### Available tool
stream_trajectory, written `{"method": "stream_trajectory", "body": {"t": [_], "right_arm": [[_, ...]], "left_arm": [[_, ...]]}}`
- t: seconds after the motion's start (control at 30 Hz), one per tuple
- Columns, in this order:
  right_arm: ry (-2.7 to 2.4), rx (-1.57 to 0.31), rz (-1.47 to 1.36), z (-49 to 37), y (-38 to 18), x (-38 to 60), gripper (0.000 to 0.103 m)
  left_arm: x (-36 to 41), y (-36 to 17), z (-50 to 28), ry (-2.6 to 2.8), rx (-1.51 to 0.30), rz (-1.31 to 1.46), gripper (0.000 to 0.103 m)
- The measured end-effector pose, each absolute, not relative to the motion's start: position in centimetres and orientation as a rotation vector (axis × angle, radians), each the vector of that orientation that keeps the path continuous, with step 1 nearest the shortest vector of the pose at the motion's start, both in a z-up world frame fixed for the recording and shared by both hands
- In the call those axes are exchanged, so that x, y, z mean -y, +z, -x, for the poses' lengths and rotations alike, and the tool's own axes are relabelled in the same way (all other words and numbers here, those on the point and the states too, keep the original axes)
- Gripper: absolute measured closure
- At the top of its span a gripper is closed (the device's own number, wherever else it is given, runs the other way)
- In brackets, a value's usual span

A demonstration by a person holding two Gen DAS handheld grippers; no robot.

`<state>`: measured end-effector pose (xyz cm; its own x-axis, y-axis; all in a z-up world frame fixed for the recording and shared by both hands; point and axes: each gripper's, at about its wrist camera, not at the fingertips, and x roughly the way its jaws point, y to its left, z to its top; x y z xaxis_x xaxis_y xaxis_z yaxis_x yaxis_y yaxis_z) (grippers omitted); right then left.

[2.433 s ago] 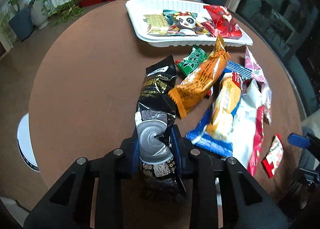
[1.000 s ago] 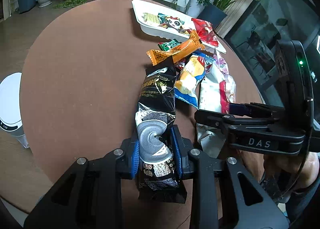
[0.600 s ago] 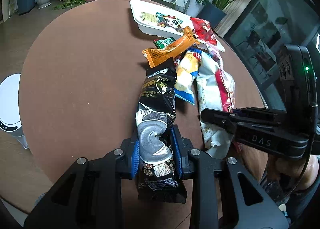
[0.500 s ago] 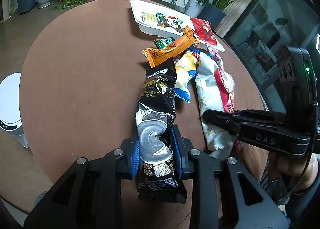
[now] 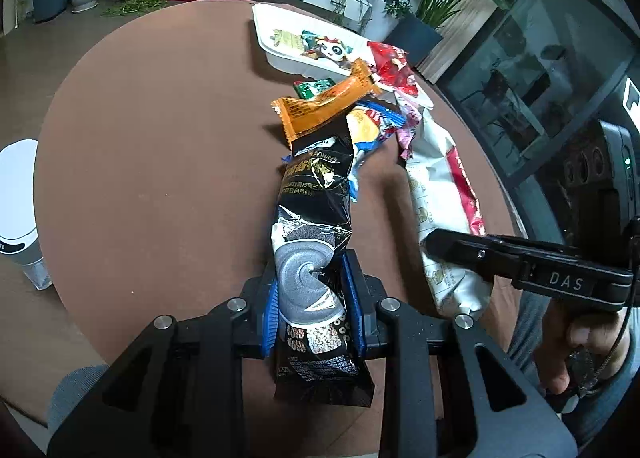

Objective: Organize snacks
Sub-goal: 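Lift the black bag with the left gripper while the right grasps the white-red bag, then lower the black bag and white-red bag into the white tray with both grippers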

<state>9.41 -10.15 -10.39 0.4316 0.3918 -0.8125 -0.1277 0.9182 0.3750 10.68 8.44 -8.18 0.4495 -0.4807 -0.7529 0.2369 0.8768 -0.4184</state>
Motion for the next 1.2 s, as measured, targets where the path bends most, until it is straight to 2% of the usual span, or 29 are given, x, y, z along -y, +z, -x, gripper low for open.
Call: {"method": "stream_trajectory", "body": {"t": [0.33,0.6,0.9,1.2], "right_arm": [[0.362,-1.045,-0.358,-10.0,-10.2,12.1,0.089],[0.300,-0.968,-0.479,-10.6,-9.3,18.4,0.089],[0.167,-0.841,-0.516,-13.8,-5.4,27.3,0.089],[0.220,-0.804,-0.399,-22.9,-0.9,27.1,0.089]], "left_arm": [[-8.3,-6.8,-10.5,-0.490,-0.989,0.318,0.077],[-9.4,-5.0,-12.6,-0.498,-0.961,0.371,0.077],[-10.8,-0.7,-18.3,-0.454,-0.888,0.334,0.077],[-8.5,3.7,-27.5,-0.457,-0.853,0.247,0.077]]}}
